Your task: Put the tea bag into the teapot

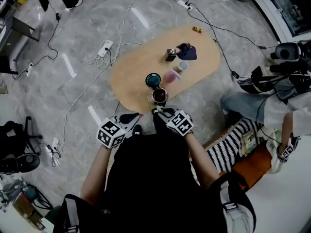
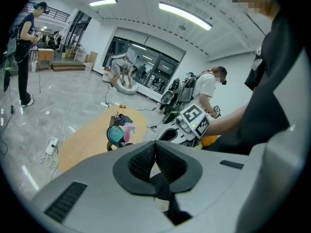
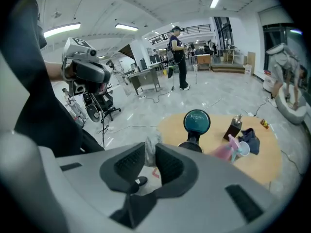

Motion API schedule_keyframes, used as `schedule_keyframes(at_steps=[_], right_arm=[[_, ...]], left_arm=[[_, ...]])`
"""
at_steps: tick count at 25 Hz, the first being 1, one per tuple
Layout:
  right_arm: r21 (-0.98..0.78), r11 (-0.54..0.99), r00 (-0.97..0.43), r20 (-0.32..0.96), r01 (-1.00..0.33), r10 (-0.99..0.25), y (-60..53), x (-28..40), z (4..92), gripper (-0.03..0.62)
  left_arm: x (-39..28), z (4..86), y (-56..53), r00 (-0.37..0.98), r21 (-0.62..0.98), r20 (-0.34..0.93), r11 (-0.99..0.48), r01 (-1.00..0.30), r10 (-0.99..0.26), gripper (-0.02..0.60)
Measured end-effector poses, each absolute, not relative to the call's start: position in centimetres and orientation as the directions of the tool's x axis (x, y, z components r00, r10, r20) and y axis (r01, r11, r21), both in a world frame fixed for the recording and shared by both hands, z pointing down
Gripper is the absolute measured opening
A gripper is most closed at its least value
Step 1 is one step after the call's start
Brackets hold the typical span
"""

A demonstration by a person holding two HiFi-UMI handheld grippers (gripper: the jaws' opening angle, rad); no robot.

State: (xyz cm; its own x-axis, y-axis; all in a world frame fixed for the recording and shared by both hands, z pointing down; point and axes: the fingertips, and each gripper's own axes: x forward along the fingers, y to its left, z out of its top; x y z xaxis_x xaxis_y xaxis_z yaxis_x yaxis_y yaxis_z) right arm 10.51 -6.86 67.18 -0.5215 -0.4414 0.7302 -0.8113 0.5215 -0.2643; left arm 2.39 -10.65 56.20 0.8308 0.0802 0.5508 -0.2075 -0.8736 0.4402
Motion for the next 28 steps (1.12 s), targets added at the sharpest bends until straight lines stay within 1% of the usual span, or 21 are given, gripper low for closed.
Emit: schedule_keyframes(at_steps=[3, 10, 15, 20, 28], right_arm=[[-0.292, 0.530, -0.540, 0.738, -0.796, -0.404, -6.8, 11.2, 69.9, 0.075], [-0.364, 0.504, -0.575, 0.731, -0.783, -0.366, -8.3, 12.3, 72.9, 0.075], [-0.432, 0.495, -0.610, 0.739, -0.754, -0.285, -8.2, 13.3, 77.0, 0.075], [-0.427, 0.521, -0.617, 0.739, -0.739, -0.269, -10.0, 13.7, 78.1, 0.075], [-0.408, 0.601, -0.624, 0.756, -0.687, -0.201, -11.6, 14.2, 79.4, 0.075]], left_arm=[[3.2, 56.8, -10.7, 0.820, 0.443, 0.568, -0.866, -0.231, 0.072, 0.011], [3.8, 57.5, -10.8, 0.806, 0.458, 0.590, -0.840, -0.291, 0.042, 0.011], [4.5, 57.7, -10.5, 0.796, 0.455, 0.605, -0.824, -0.339, 0.007, 0.011], [4.6, 57.7, -10.7, 0.787, 0.457, 0.616, -0.797, -0.395, -0.037, 0.011], [4.9, 57.7, -11.0, 0.768, 0.448, 0.629, -0.750, -0.486, -0.121, 0.011]])
